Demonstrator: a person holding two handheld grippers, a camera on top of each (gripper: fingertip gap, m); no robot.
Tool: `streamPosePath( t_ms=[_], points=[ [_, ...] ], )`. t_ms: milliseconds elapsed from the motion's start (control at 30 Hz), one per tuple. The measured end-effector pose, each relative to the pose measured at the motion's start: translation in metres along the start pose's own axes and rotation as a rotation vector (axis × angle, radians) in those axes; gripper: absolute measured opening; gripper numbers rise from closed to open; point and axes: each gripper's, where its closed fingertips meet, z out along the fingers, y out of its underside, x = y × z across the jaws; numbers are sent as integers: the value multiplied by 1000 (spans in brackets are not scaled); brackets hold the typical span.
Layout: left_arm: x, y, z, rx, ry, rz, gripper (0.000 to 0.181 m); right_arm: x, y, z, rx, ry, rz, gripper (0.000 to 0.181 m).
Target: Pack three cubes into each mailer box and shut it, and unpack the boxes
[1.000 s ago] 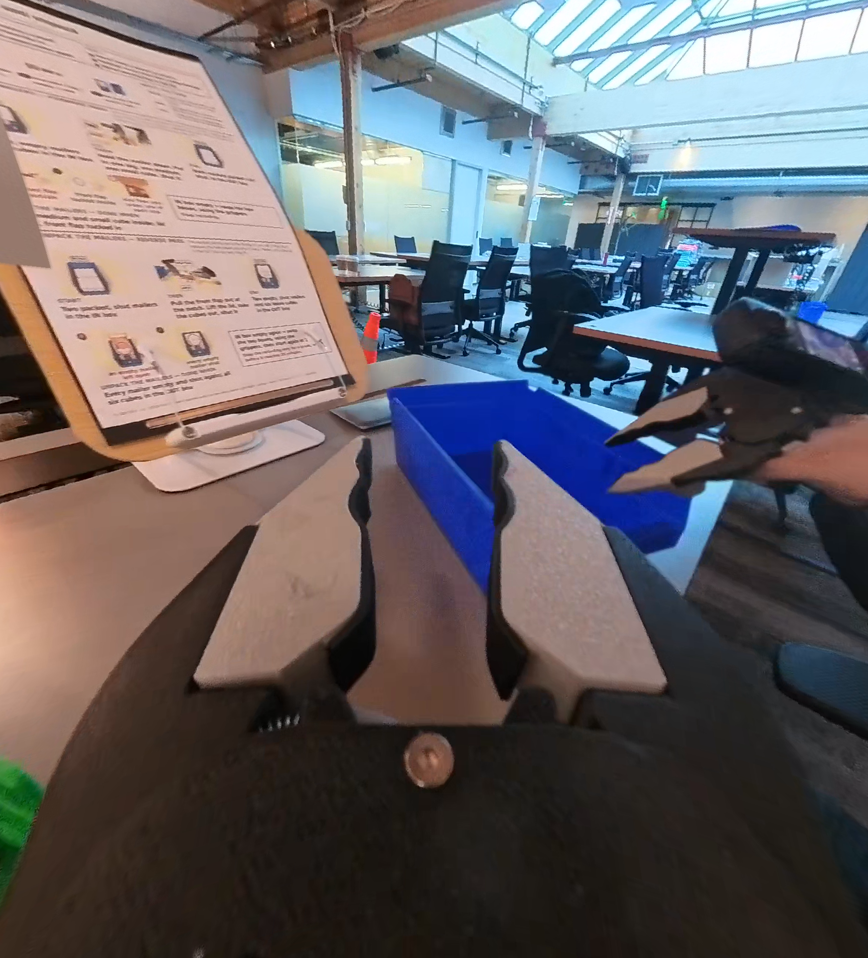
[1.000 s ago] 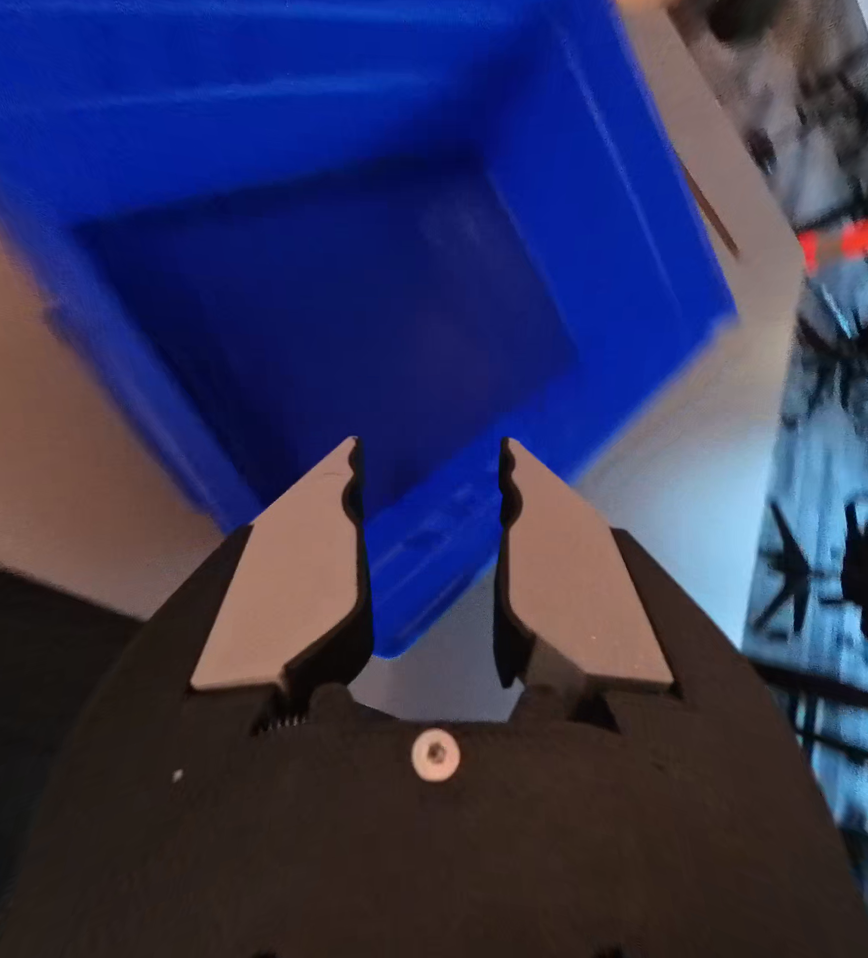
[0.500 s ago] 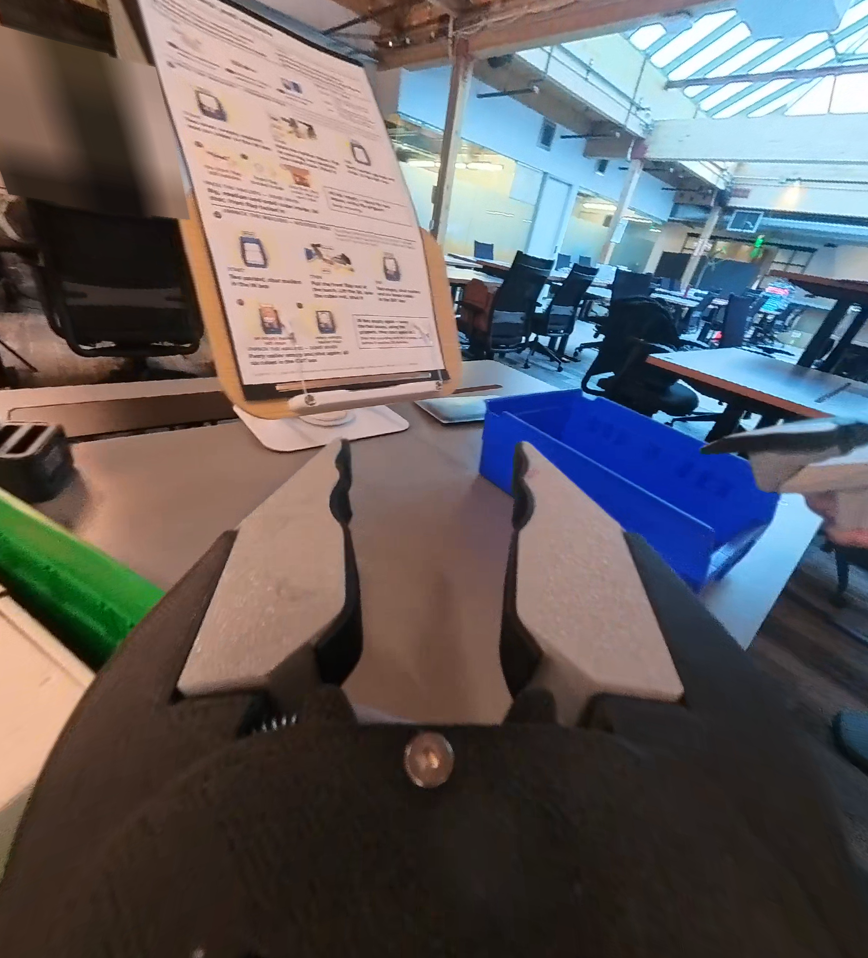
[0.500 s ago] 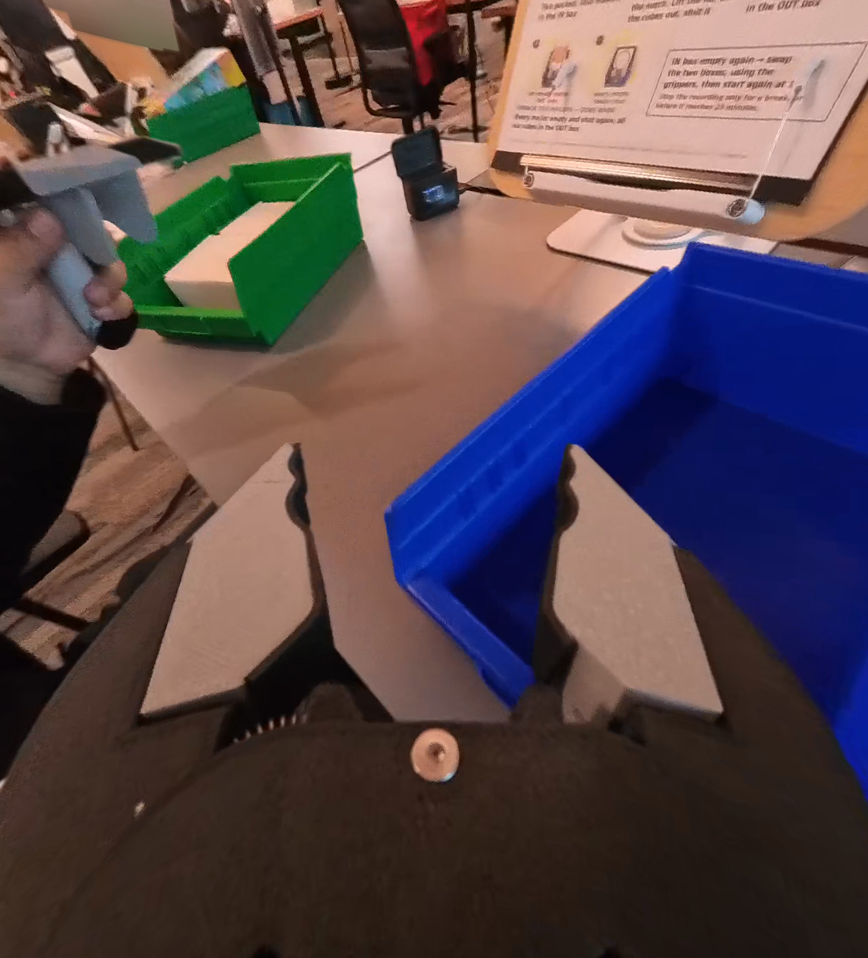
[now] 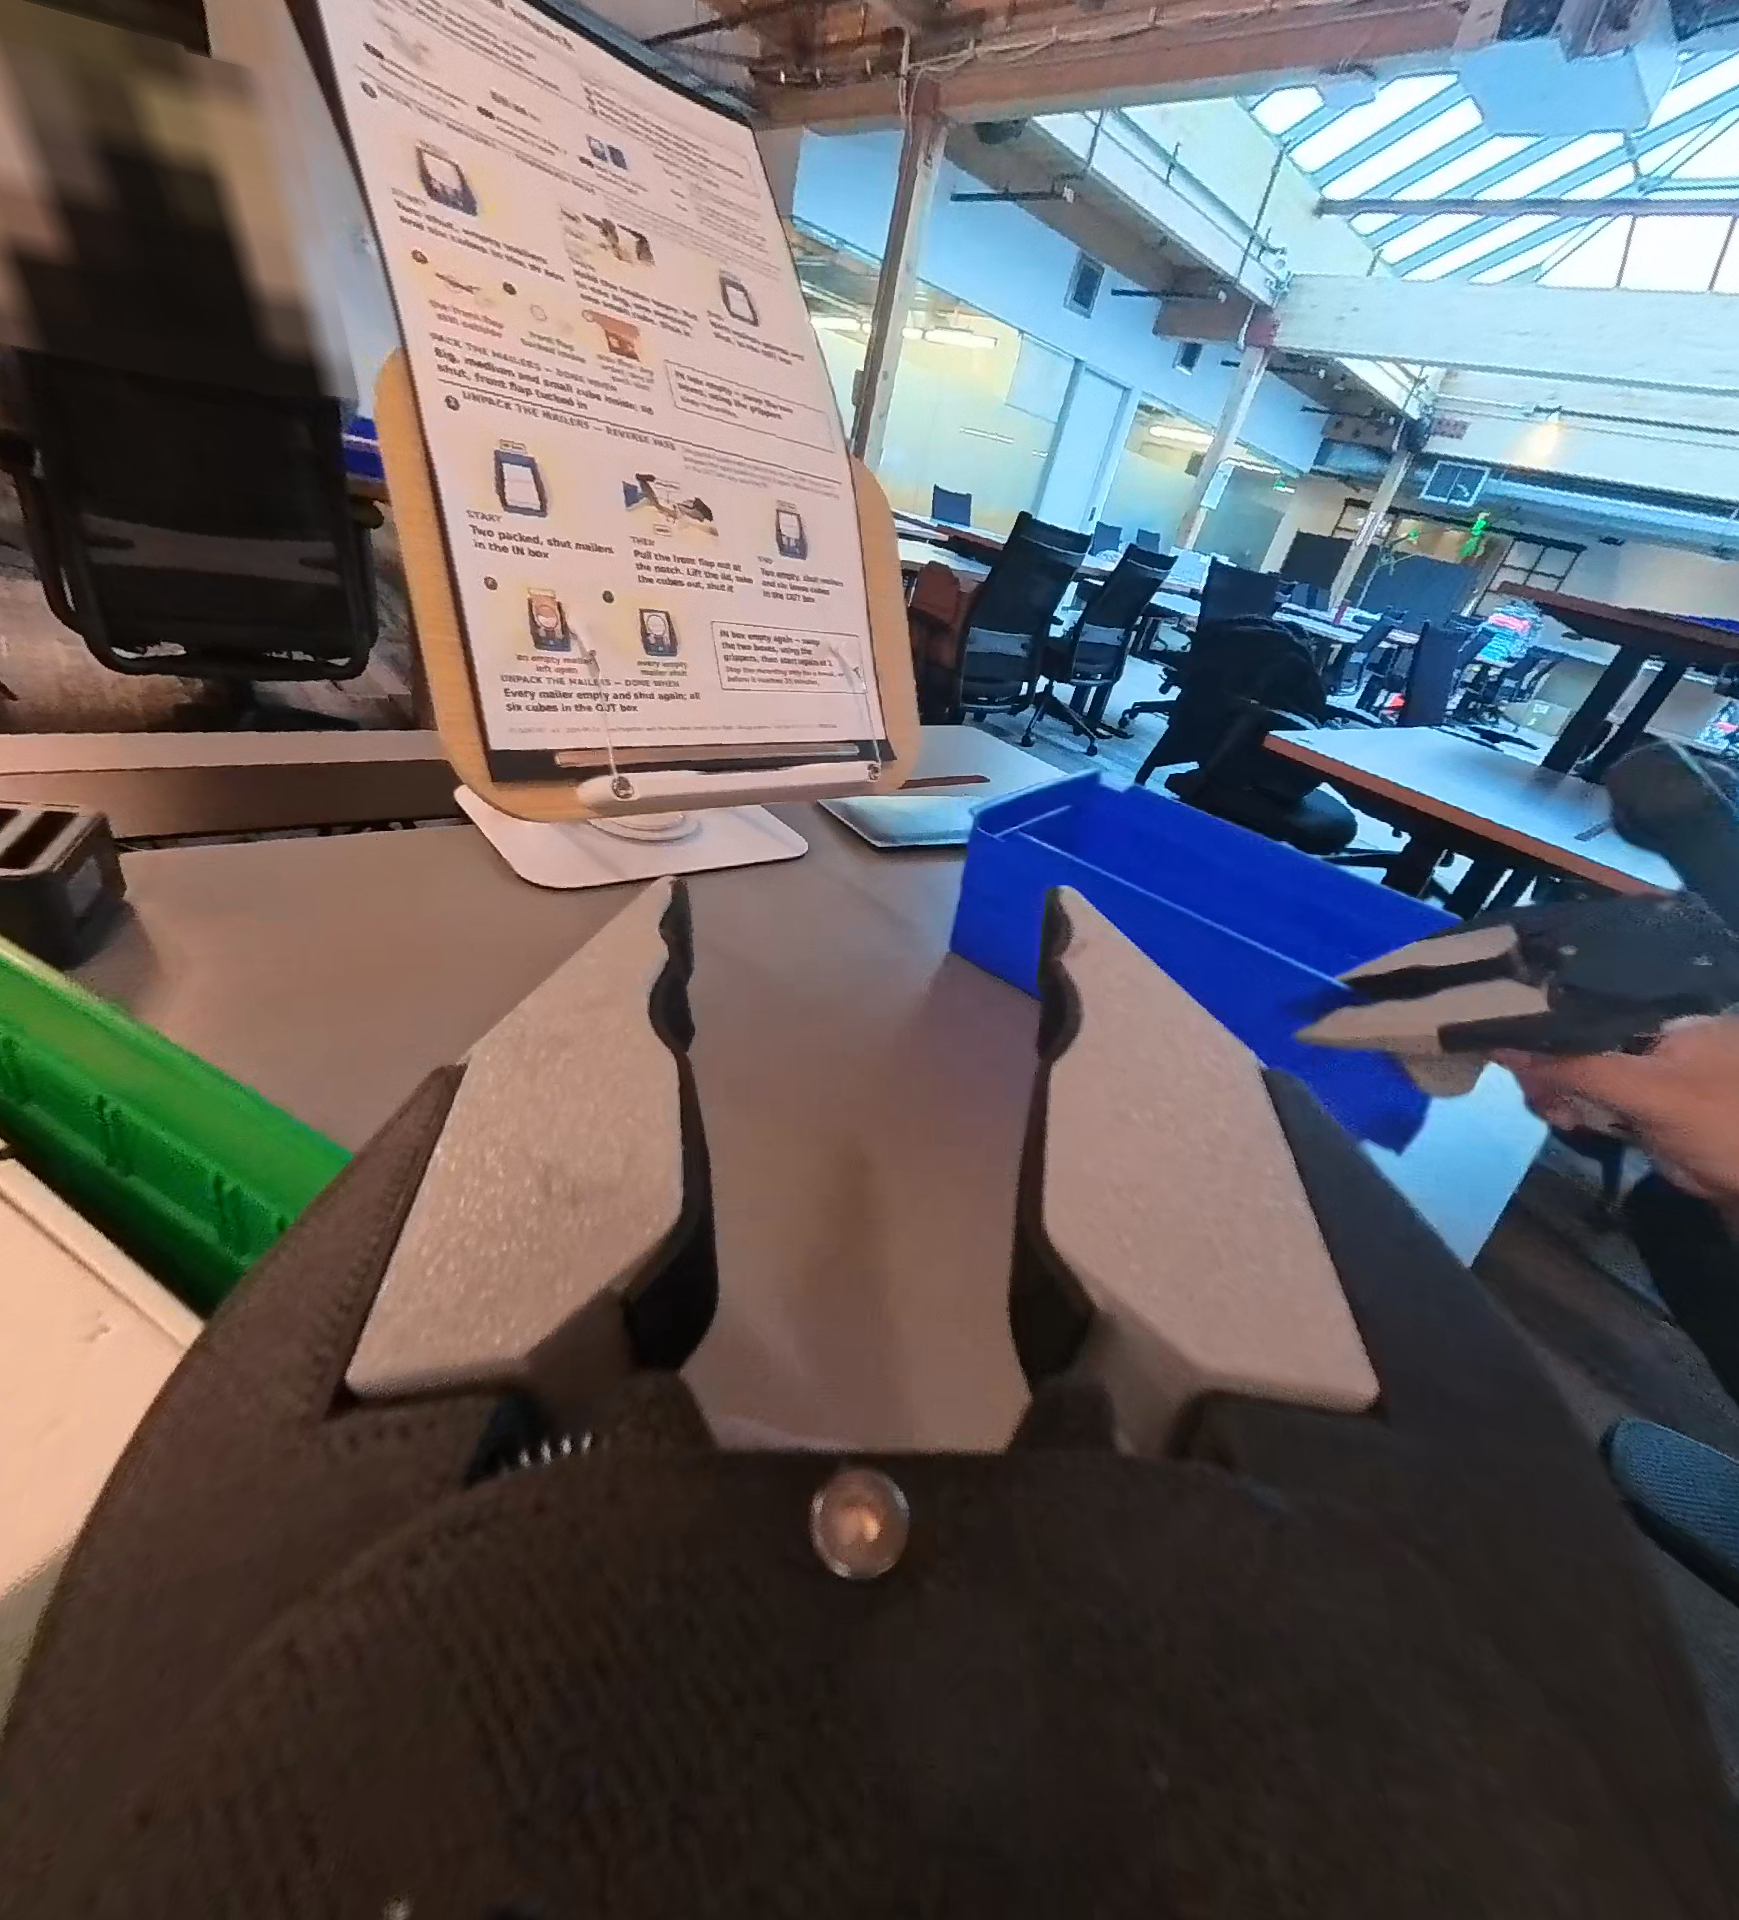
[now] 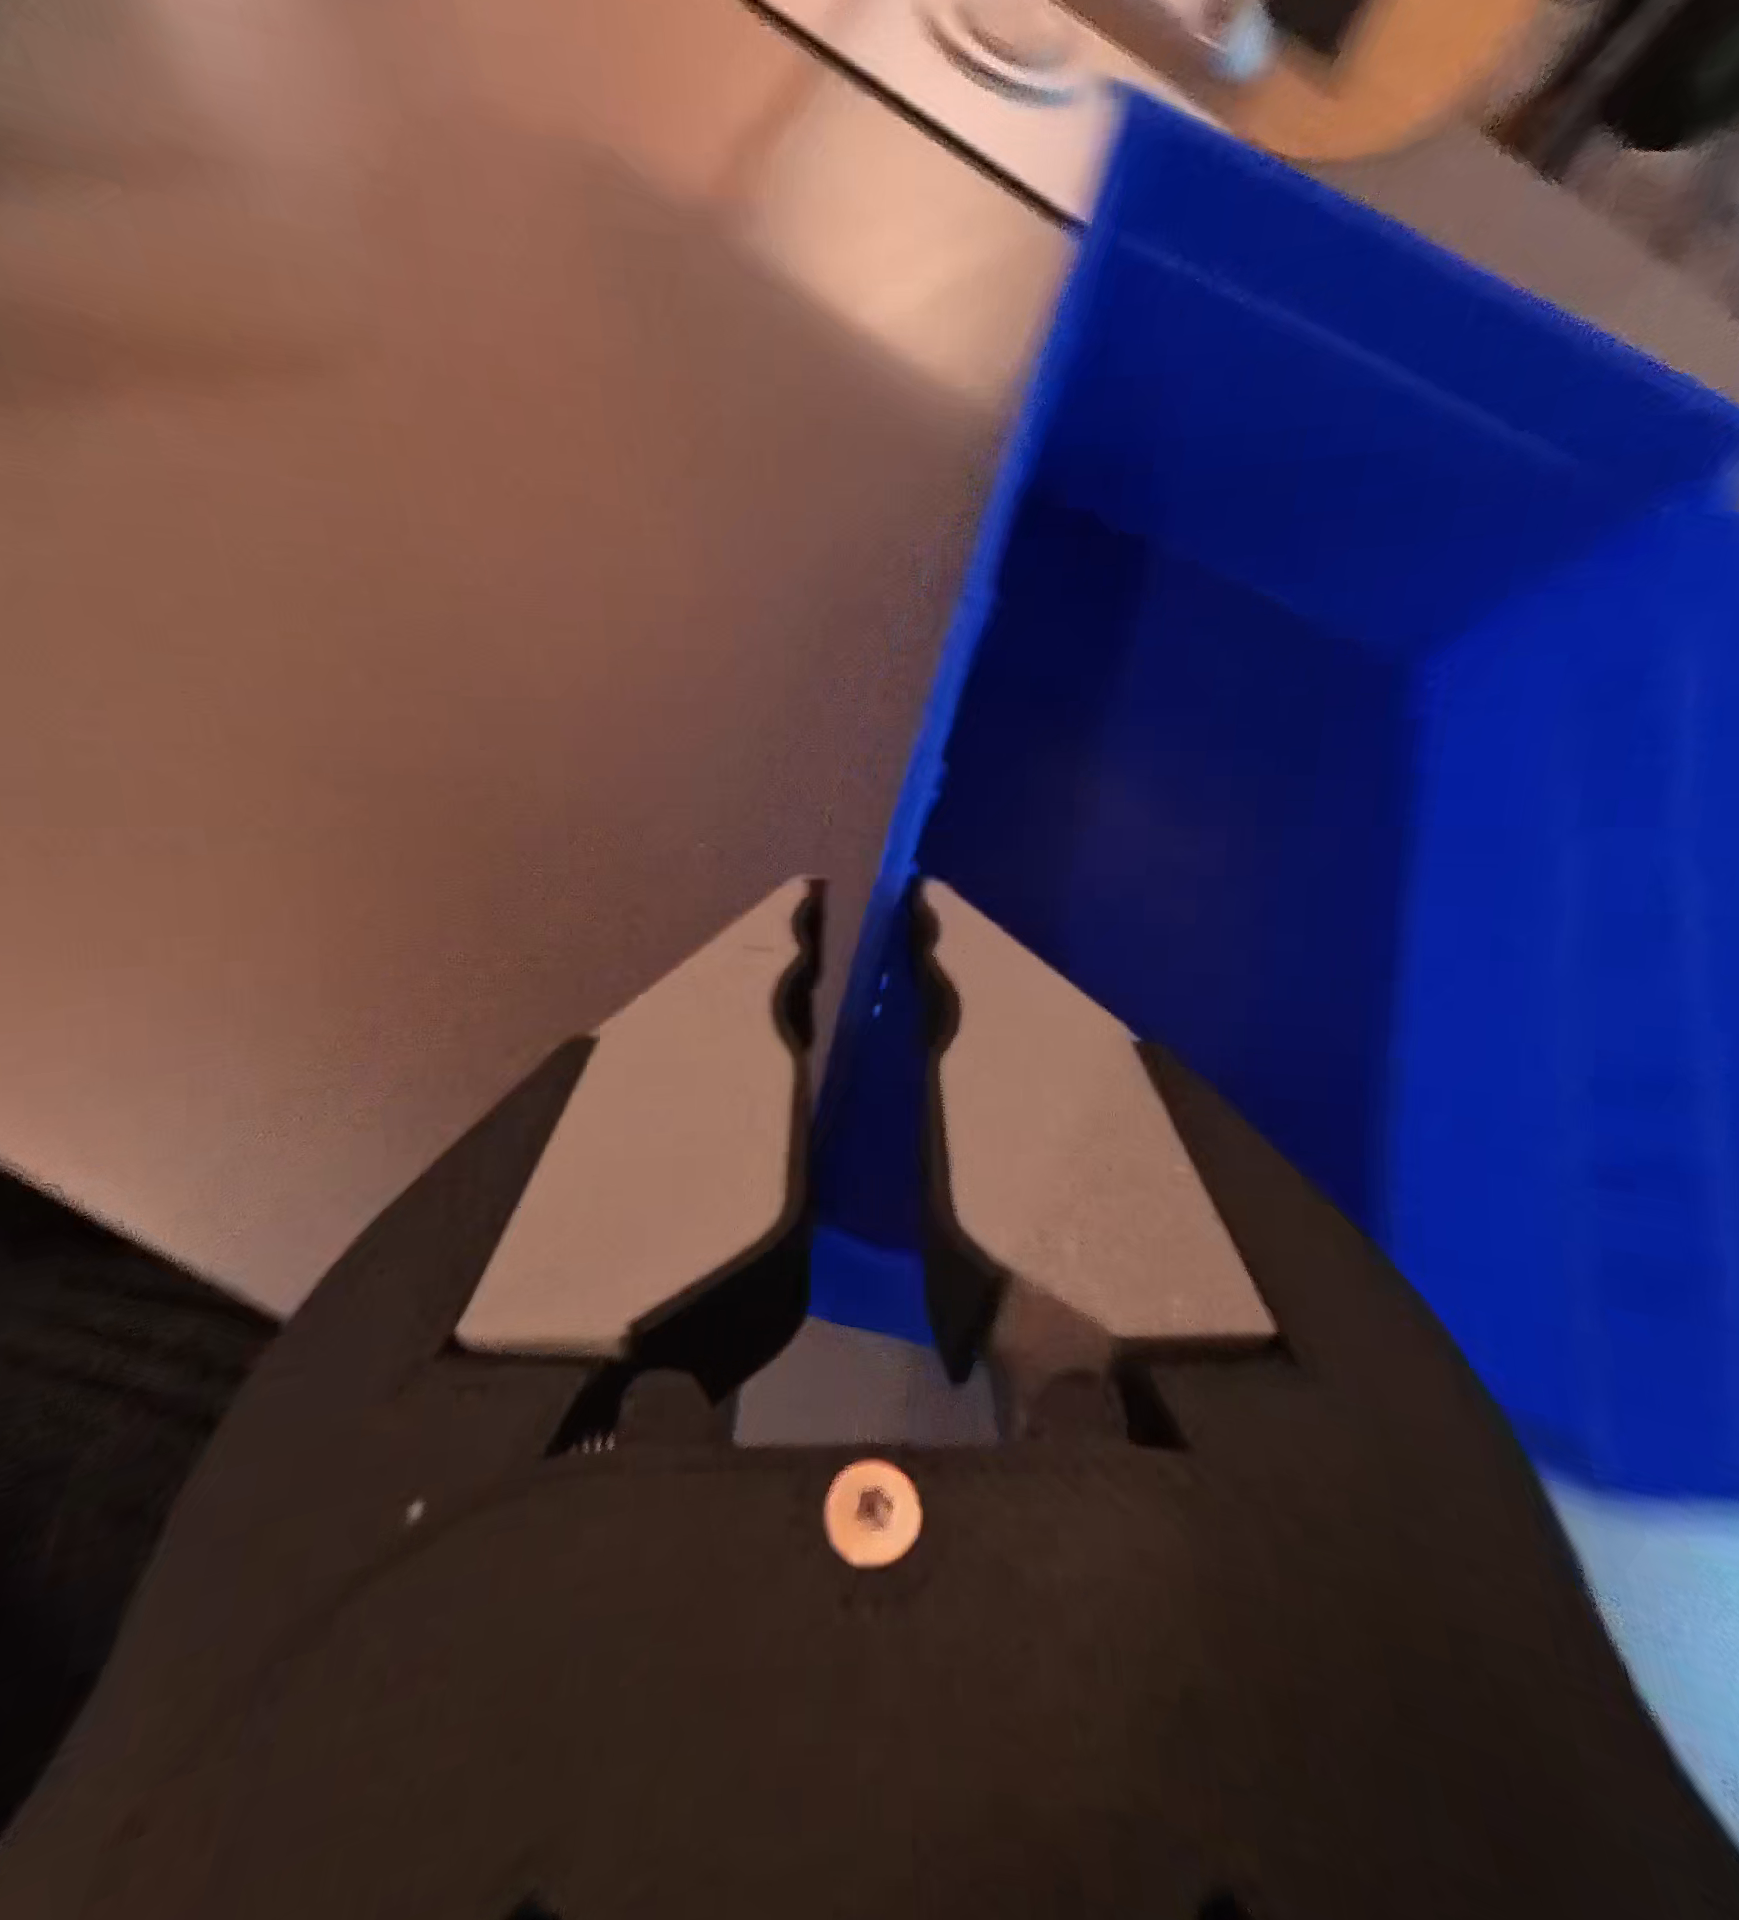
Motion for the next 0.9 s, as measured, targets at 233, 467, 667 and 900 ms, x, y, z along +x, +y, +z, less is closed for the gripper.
streamPosePath(
  t_ms=[233,467,667,900],
  points=[
    [-3,-13,-11,33,-14,7,65,73,41,-25,-21,17,186,3],
    [-16,-8,-12,10,-57,8,66,121,64,-37,-32,201,244,2],
    [-37,-1,-19,-75,-130,54,70,150,73,-43,15,302,319,3],
    [-53,15,-23,-172,-174,65,73,143,35,-73,220,249,358,22]
  ],
)
